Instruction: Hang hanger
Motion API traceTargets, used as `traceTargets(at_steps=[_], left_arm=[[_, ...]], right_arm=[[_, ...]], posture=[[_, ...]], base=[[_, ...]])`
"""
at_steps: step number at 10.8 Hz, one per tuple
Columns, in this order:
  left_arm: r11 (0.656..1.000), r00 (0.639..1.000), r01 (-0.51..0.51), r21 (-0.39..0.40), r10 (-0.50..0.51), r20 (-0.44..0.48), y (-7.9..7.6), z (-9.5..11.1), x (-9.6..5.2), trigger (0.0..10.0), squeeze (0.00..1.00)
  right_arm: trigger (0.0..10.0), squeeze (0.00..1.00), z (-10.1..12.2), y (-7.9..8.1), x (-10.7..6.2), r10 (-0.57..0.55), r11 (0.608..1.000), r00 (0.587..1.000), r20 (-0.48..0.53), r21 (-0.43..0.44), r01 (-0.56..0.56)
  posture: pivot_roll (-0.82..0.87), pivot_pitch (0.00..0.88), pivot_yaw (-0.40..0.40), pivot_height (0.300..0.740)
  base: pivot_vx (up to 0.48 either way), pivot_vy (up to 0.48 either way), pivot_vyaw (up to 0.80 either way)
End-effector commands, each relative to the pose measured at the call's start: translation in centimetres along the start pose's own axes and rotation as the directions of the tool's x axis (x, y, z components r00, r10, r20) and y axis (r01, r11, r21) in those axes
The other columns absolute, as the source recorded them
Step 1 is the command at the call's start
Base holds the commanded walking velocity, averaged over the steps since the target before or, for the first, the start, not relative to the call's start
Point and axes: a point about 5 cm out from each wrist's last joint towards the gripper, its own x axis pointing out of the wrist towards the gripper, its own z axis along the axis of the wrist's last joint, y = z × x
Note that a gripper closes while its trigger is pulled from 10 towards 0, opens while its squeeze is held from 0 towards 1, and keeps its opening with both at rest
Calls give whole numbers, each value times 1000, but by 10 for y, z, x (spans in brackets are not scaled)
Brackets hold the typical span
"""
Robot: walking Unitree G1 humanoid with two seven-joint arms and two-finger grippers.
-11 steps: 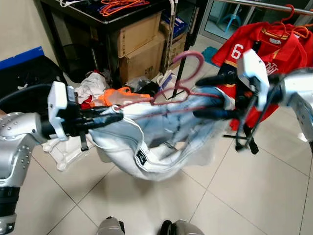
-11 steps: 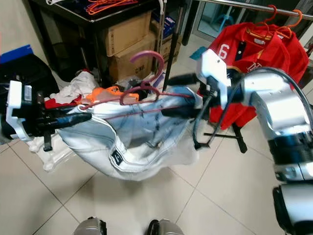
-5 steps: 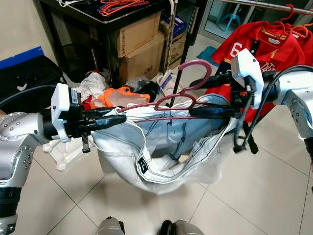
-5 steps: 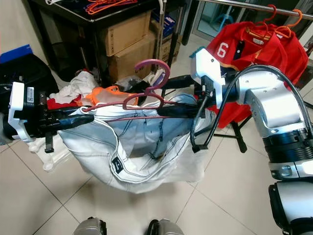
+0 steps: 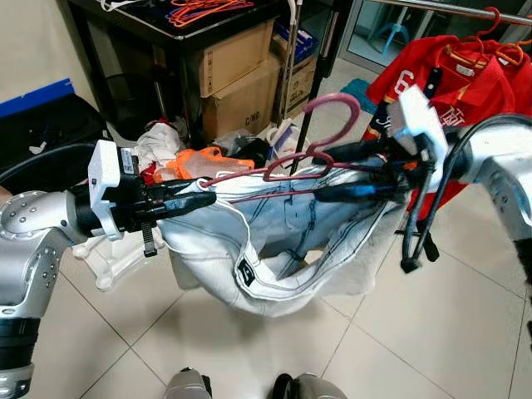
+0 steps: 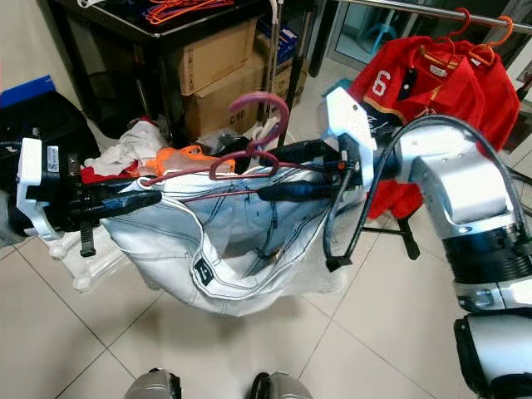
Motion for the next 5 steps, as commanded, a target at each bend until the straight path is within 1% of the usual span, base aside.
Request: traceTargets(at_steps=[1, 5], left_arm=[[998, 999, 7, 59, -10, 47, 2, 12, 4, 10000, 0], [998, 999, -4, 64, 0, 51, 5, 13, 5, 10000, 0]], right_arm=[[0, 0, 2, 3, 1, 12, 1000, 1000, 4, -7, -12], [0, 0, 3, 3, 5, 2, 1000, 1000, 17, -5, -2]], posture=[[16, 92, -87, 740], [20, 86, -86, 740]], base=[[0, 0, 0], [0, 0, 0]])
